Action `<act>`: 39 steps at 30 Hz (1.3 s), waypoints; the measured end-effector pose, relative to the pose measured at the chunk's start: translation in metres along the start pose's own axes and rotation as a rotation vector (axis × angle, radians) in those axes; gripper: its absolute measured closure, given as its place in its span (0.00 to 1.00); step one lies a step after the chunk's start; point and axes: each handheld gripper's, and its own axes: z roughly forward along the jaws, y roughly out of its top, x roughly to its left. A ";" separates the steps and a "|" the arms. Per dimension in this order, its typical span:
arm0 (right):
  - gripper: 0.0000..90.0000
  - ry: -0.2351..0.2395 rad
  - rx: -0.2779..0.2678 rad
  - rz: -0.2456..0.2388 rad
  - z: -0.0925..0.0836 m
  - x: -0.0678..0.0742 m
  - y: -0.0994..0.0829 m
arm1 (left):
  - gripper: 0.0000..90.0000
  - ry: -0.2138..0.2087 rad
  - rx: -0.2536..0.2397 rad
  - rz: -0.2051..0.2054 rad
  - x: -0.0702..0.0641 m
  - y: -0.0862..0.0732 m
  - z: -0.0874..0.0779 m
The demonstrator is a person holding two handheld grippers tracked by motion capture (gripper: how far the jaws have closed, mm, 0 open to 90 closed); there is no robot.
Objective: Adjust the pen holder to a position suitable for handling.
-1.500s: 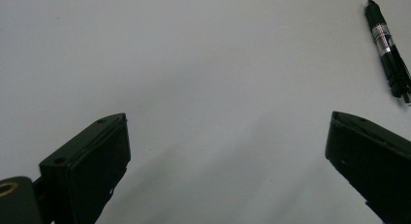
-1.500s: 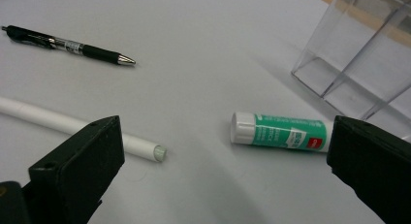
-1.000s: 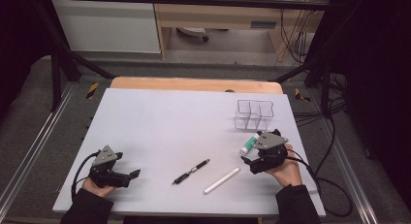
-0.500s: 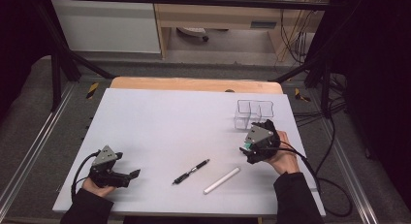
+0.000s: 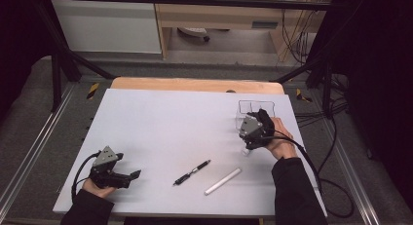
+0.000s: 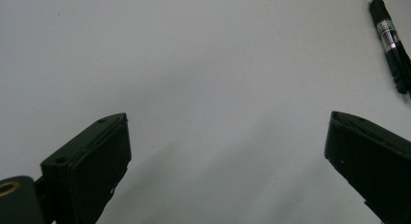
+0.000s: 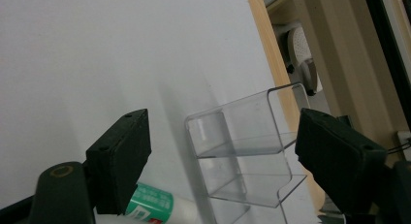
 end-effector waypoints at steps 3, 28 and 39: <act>0.28 -0.003 0.007 -0.021 0.004 -0.003 0.002 | 0.03 0.002 0.001 0.001 0.000 0.000 0.000; 0.66 0.023 0.134 -0.141 0.047 -0.026 -0.001 | 0.03 -0.003 0.006 0.003 0.001 0.000 0.001; 0.78 0.041 0.141 -0.205 0.049 -0.028 0.002 | 0.03 -0.001 0.006 0.005 0.001 0.000 0.000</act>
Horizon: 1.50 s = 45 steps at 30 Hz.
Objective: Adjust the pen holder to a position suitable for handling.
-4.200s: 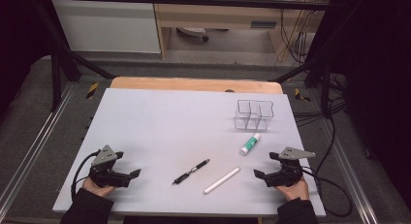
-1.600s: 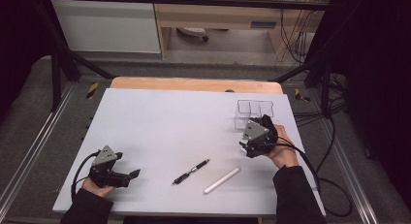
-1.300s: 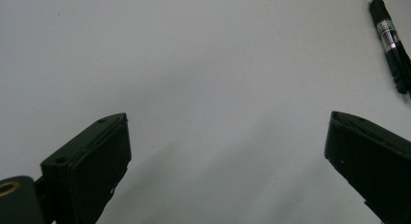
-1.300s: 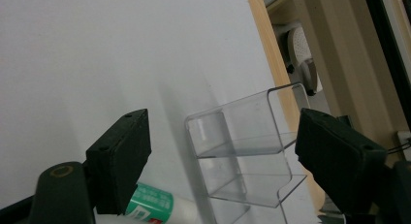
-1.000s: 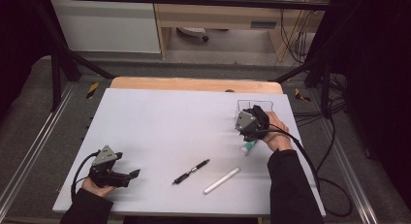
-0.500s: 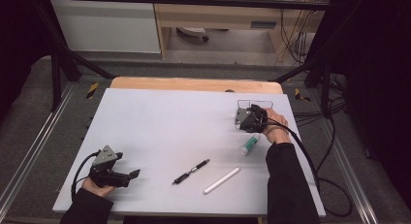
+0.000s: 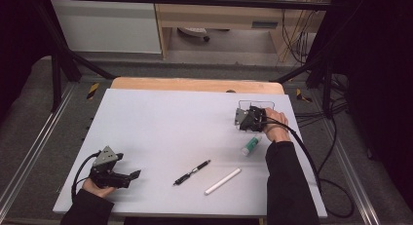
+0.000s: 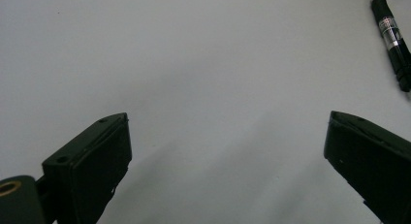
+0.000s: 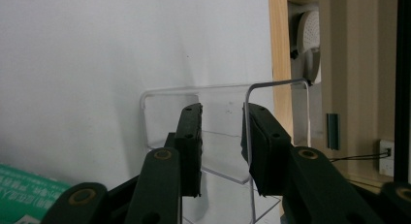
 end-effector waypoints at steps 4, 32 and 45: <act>0.82 0.029 0.009 -0.028 -0.005 0.001 0.001 | 0.03 0.000 0.001 0.000 0.000 0.000 0.000; 0.98 0.151 0.055 -0.135 -0.026 0.011 0.003 | 0.04 -0.002 0.007 0.004 -0.001 0.000 0.001; 0.99 0.101 0.068 -0.150 -0.035 0.014 0.010 | 0.04 -0.001 0.008 0.005 -0.001 0.000 0.001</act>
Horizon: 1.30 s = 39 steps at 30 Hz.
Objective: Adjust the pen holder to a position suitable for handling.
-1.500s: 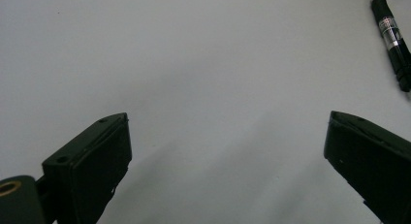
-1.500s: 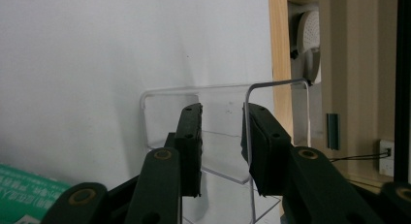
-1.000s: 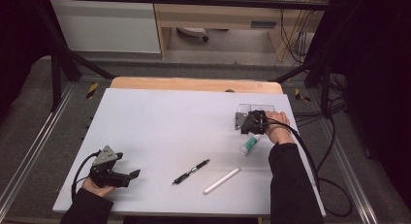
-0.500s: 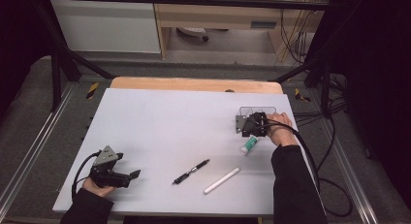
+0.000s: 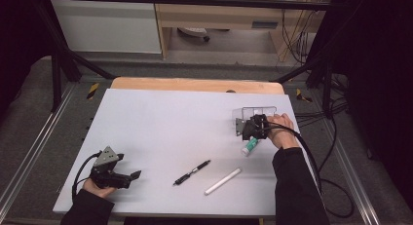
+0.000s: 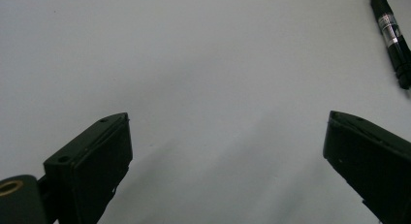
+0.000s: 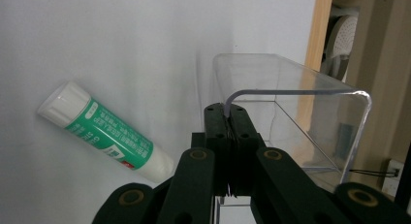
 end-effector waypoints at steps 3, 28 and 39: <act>0.99 -0.014 -0.006 -0.005 -0.007 -0.001 0.007 | 0.04 0.000 0.000 -0.001 0.000 0.000 0.000; 0.99 0.007 -0.085 0.034 -0.020 0.017 0.107 | 0.04 -0.004 -0.001 0.001 -0.001 0.000 0.000; 0.99 0.051 -0.086 0.029 -0.014 0.020 0.129 | 0.04 -0.006 -0.002 0.001 -0.001 0.000 0.000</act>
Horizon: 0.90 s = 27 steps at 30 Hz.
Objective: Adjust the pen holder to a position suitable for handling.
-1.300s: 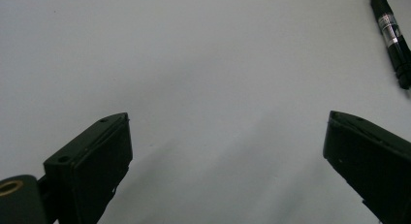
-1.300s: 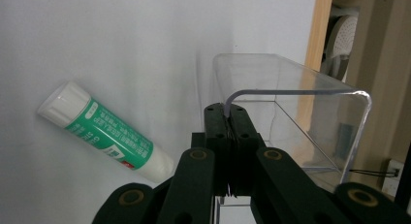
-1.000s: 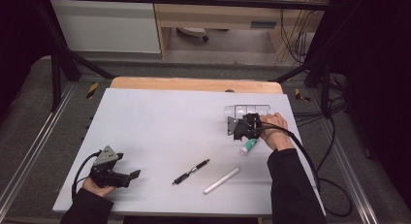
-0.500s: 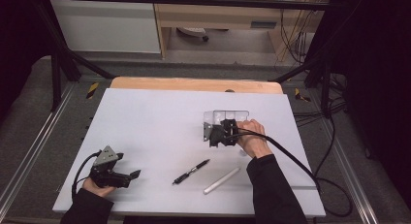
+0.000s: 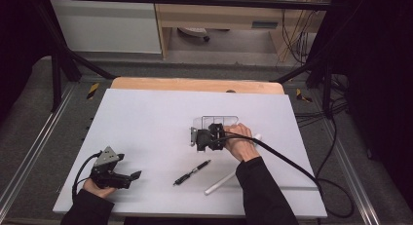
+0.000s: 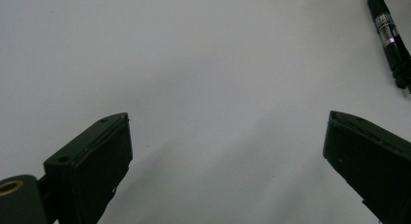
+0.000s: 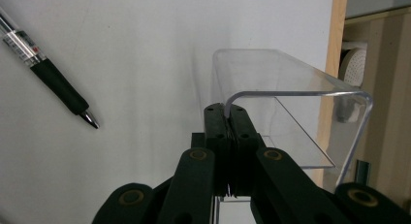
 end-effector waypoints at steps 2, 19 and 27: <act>0.99 0.002 0.001 0.004 0.002 -0.001 0.002 | 0.04 0.000 0.001 -0.001 0.000 0.000 0.000; 0.99 0.015 -0.085 0.051 0.017 -0.009 0.007 | 0.04 -0.001 0.003 0.002 0.000 0.000 0.000; 0.98 0.020 -0.104 0.030 0.020 -0.010 0.007 | 0.04 -0.002 0.006 0.006 0.000 0.000 0.001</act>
